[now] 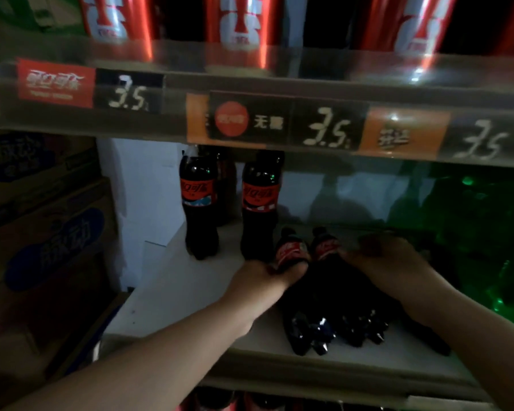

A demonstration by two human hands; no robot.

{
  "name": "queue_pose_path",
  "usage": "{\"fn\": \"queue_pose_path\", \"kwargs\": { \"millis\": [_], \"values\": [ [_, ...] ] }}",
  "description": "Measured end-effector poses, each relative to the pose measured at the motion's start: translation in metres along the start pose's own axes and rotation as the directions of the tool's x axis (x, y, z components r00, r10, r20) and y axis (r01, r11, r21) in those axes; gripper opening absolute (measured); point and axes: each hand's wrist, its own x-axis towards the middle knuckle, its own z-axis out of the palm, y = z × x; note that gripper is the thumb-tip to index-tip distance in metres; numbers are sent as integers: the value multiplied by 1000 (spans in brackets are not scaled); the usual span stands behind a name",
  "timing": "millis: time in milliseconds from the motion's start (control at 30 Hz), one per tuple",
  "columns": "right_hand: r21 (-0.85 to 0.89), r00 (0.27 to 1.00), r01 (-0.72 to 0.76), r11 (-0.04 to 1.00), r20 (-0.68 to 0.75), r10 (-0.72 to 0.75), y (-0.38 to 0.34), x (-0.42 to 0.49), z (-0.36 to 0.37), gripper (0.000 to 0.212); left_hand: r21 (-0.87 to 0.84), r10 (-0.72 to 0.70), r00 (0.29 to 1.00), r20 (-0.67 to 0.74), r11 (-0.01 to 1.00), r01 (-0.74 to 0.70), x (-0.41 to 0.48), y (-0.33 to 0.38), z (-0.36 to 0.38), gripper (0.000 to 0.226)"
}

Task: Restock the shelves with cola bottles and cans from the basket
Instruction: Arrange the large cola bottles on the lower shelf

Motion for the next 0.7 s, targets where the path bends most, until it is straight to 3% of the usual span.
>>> {"fn": "queue_pose_path", "kwargs": {
  "millis": [100, 233, 300, 400, 600, 700],
  "values": [
    [-58, 998, -52, 997, 26, 54, 2, 8, 4, 27, -71, -97, 995, -17, 993, 95, 10, 12, 14, 72],
    [-158, 992, -39, 987, 116, 58, -8, 15, 6, 8, -164, -204, 979, -19, 966, 198, 16, 31, 22, 39],
    [-255, 986, -11, 967, 157, 52, -11, 18, 3, 26, -197, -236, 971, -24, 954, 227, 18, 34, 24, 36],
    [-341, 981, -24, 940, 173, 88, -14, 21, 3, 42, -256, -274, 962, -2, 930, 264, 20, 33, 21, 56],
    [-297, 955, -80, 951, 251, 159, -1, 29, 10, 48, -268, -254, 967, 4, 932, 246, 9, 27, -2, 45],
    [-267, 934, -109, 958, 302, 190, -1, 35, 15, 55, -221, -214, 977, -2, 953, 208, 5, 24, -14, 52]
  ]
}}
